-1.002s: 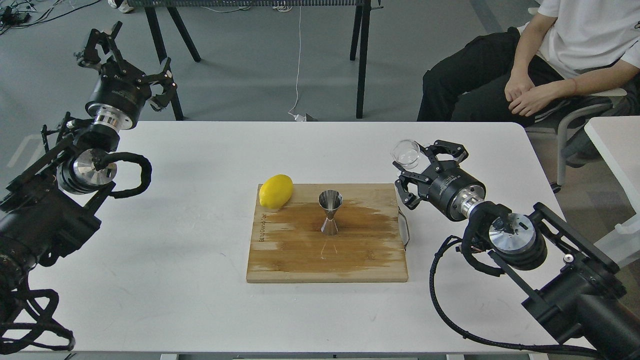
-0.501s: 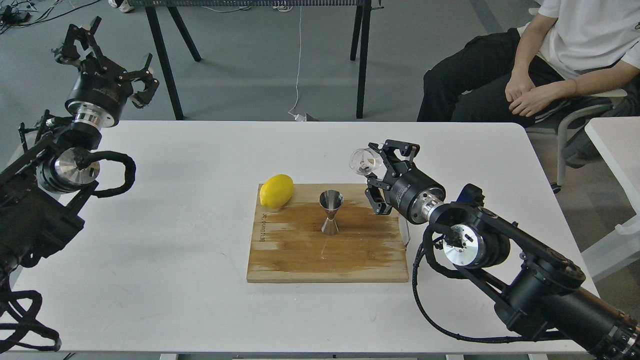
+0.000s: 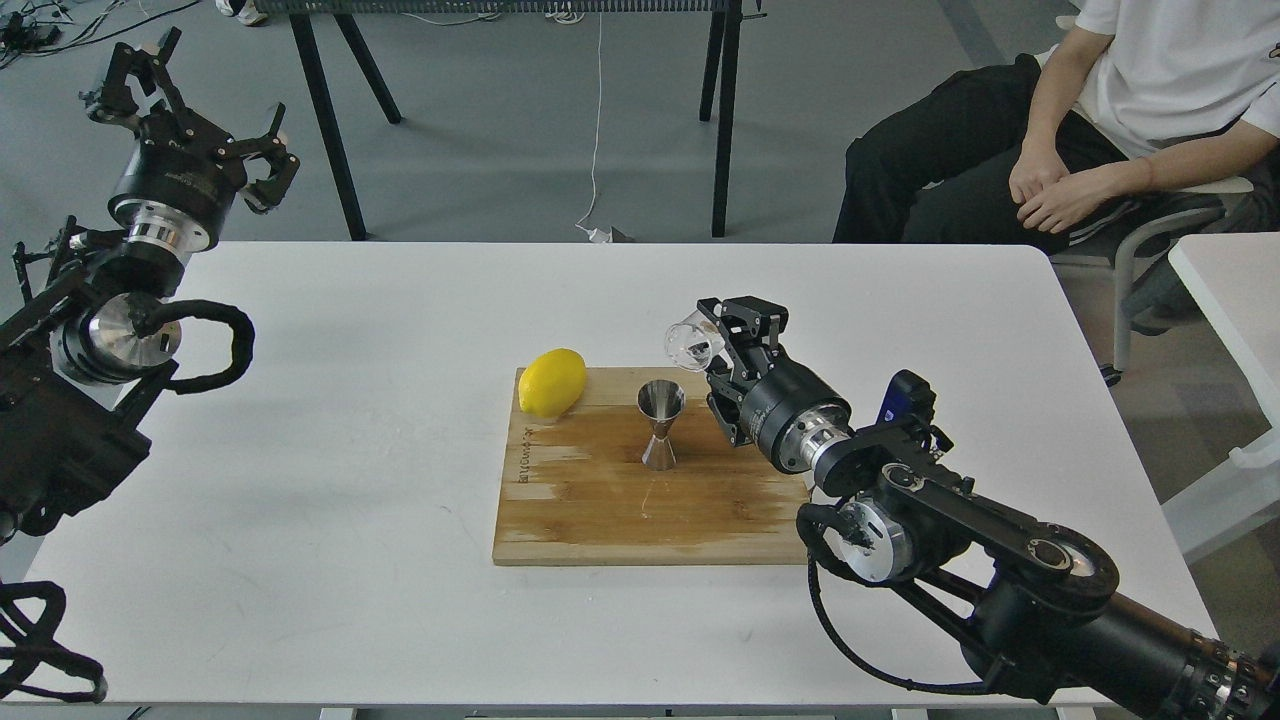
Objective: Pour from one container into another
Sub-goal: 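Move the held glass cup above the jigger, then tilt the glass cup with the right gripper to pour into the jigger, then carry the glass cup back and lower it onto the table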
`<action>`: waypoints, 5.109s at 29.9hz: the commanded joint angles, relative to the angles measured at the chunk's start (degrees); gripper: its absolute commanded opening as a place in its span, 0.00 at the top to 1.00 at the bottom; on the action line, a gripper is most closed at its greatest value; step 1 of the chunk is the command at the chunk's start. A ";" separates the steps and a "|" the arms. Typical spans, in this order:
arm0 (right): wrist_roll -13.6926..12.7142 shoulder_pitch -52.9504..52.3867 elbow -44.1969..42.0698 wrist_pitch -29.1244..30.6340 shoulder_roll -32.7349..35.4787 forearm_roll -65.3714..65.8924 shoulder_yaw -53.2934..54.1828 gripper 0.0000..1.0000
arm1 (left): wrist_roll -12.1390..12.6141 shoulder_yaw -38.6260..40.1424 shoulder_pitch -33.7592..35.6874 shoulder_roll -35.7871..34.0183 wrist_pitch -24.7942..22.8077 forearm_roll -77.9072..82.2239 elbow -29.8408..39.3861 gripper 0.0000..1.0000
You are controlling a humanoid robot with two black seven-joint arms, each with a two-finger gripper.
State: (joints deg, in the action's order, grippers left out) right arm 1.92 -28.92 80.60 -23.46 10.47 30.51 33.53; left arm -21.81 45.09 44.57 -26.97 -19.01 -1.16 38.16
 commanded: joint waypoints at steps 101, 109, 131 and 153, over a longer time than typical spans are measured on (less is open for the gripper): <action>8.36 -6.23 -11.43 -4.54 -0.71 25.91 -16.57 0.66 | -0.16 0.44 -0.45 -0.36 0.90 0.02 -0.01 0.00; 10.64 -6.32 -11.26 -4.54 -0.27 26.53 -16.57 0.66 | -0.25 0.35 -0.45 -0.36 0.90 0.02 -0.01 0.00; 11.09 -4.83 0.17 -4.54 6.85 2.30 -9.11 0.66 | -0.25 0.44 -0.45 -0.18 0.99 0.02 -0.01 0.00; 3.10 17.31 -2.64 2.63 0.96 -46.49 34.83 0.66 | -0.87 0.08 -0.28 2.72 3.36 0.02 1.48 0.00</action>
State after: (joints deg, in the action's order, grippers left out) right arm 7.45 -14.27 78.46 -21.45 13.03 -12.14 63.09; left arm -22.57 45.16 44.12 -24.56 -16.22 -1.14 39.64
